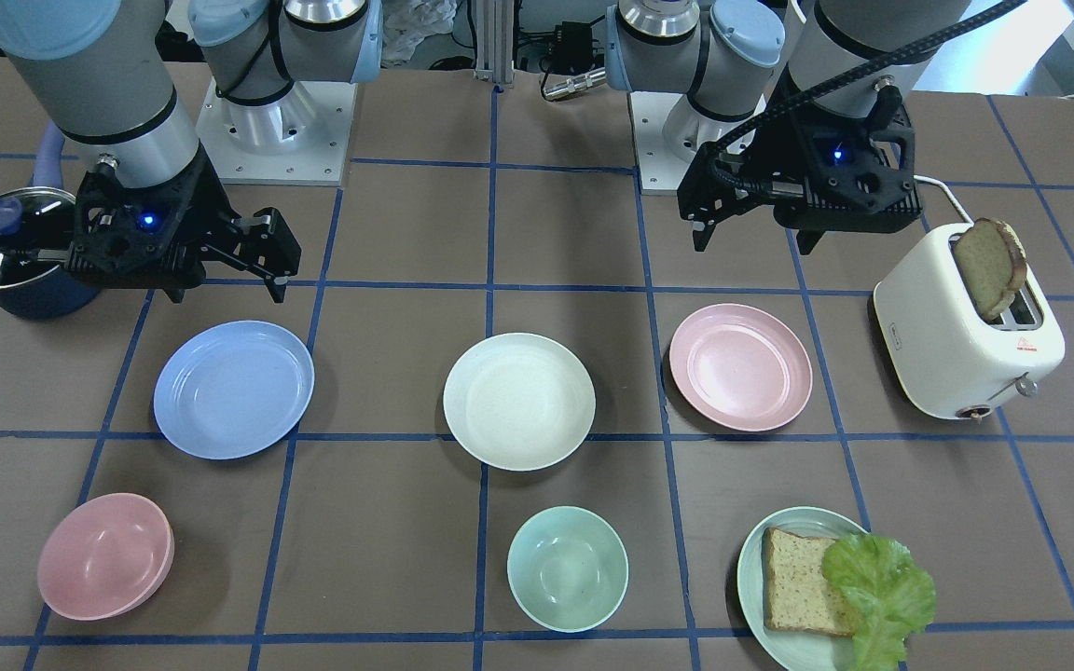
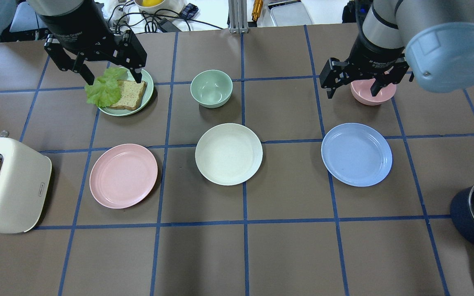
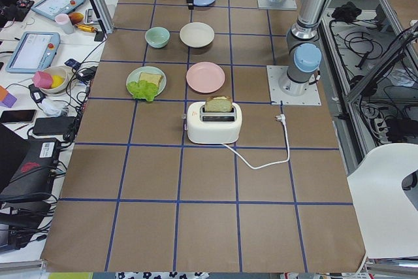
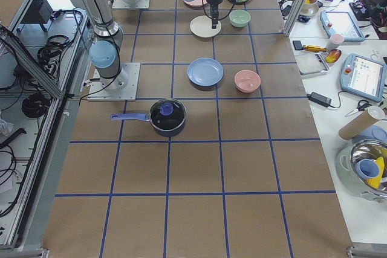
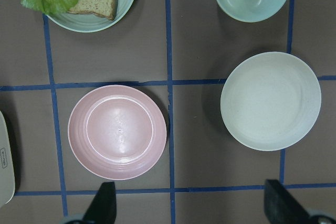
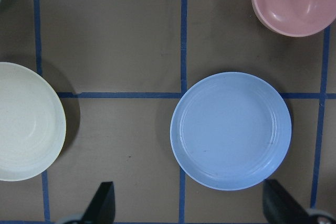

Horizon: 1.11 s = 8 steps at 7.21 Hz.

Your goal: Stack three plates with pink and blue

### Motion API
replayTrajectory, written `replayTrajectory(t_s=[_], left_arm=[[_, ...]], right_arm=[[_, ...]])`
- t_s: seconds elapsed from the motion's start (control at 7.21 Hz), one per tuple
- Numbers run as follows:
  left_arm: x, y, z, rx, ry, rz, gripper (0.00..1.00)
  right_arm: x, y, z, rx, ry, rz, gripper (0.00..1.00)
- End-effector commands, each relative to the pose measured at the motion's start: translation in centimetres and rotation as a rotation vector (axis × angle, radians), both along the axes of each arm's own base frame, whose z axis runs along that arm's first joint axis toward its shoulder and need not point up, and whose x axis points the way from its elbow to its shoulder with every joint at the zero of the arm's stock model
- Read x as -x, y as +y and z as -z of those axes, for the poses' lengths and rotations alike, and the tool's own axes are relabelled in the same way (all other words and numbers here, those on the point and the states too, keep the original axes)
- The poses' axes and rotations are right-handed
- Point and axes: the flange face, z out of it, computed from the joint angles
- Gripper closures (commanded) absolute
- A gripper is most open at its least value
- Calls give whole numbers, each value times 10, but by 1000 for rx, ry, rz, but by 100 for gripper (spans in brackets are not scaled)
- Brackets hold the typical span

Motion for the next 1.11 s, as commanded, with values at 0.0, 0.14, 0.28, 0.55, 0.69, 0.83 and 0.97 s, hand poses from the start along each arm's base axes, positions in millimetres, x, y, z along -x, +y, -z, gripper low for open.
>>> replayTrajectory(t_s=[0.0,0.14,0.28,0.55,0.69,0.83,0.97], left_arm=[[0,1,0,-3,-2,0,0],[0,1,0,-3,-2,1,0],[0,1,1,-5,-2,0,0],[0,1,2,-6,-2,1,0],[0,1,2,-6,-2,1,0],[0,1,2,-6,-2,1,0],[0,2,0,-4,1,3,0]], right_arm=[[1,-1,-2,4,2,2,0],[0,0,-2,4,-3,2,0],[2,-1,-2,4,-1,3,0],[1,1,-8,13,0,3,0],[2,1,-13,24,0,5,0],[1,0,-23,35,3,3,0],[1,0,-25,38,3,3,0]])
